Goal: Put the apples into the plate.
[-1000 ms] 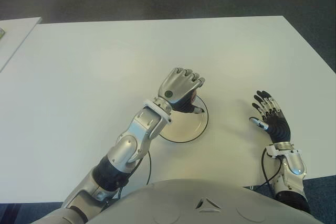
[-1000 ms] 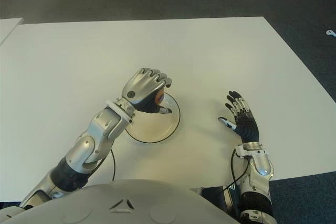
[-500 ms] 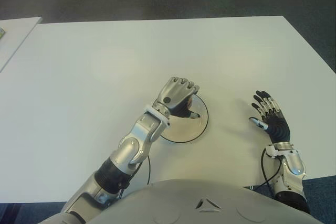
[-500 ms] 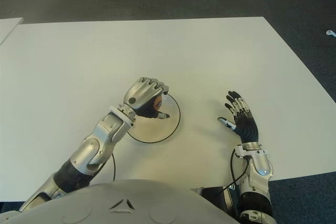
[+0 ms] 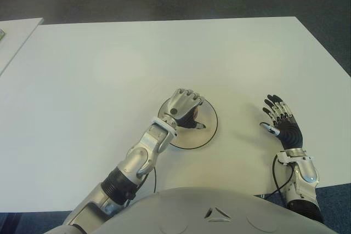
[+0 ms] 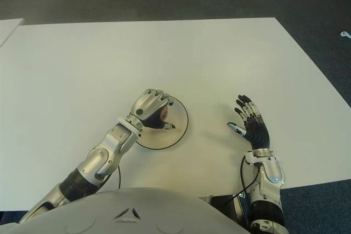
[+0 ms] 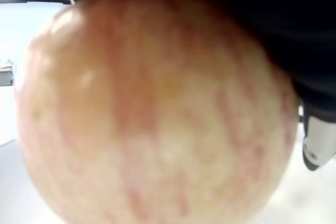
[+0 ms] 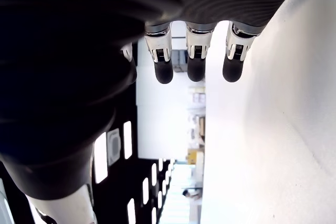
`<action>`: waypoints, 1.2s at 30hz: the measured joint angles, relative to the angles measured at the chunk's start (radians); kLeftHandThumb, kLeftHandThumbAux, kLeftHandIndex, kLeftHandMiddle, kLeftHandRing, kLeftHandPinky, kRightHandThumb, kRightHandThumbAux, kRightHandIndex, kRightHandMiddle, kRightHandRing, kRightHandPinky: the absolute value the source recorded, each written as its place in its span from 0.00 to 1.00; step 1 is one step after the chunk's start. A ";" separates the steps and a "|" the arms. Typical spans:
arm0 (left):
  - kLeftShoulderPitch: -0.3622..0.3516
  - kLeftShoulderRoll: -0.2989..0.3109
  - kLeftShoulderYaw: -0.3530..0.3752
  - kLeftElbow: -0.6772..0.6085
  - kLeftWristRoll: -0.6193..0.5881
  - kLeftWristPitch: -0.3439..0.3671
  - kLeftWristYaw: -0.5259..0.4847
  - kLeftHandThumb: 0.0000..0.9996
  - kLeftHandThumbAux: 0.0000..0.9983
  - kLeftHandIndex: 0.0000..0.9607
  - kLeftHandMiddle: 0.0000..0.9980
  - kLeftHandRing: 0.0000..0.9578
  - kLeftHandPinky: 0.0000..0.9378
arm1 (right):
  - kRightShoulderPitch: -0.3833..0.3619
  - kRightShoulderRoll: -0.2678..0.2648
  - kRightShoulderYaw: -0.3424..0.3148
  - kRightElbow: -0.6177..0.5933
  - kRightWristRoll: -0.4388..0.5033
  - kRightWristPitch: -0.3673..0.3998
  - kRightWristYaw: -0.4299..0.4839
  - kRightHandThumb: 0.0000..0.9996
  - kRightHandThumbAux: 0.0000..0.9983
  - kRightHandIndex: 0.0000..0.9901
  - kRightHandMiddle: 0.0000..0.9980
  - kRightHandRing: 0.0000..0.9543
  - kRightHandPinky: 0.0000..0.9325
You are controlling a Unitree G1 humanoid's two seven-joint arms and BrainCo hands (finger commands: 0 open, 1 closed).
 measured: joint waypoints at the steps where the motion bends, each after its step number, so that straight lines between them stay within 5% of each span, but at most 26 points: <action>1: 0.000 0.005 0.000 0.013 -0.001 -0.002 0.011 0.86 0.66 0.43 0.53 0.85 0.85 | 0.000 0.000 0.000 0.000 0.000 -0.001 0.000 0.01 0.82 0.01 0.00 0.00 0.00; 26: -0.011 0.002 -0.031 0.096 -0.017 -0.001 0.128 0.86 0.66 0.44 0.55 0.81 0.80 | -0.013 0.000 0.002 0.022 -0.015 -0.025 -0.015 0.00 0.83 0.01 0.00 0.00 0.00; 30: -0.002 -0.009 -0.020 0.087 -0.062 0.005 0.120 0.76 0.68 0.44 0.58 0.65 0.61 | -0.016 0.000 0.003 0.023 -0.016 -0.025 -0.018 0.00 0.83 0.02 0.00 0.00 0.00; 33: 0.004 -0.024 -0.012 0.088 -0.095 0.011 0.120 0.45 0.48 0.28 0.32 0.35 0.35 | -0.021 0.000 0.003 0.029 -0.016 -0.029 -0.016 0.00 0.83 0.02 0.00 0.00 0.01; 36: 0.009 -0.032 -0.013 0.087 -0.107 0.015 0.122 0.30 0.40 0.15 0.17 0.18 0.20 | -0.027 0.001 0.003 0.038 -0.016 -0.039 -0.009 0.00 0.83 0.02 0.00 0.00 0.01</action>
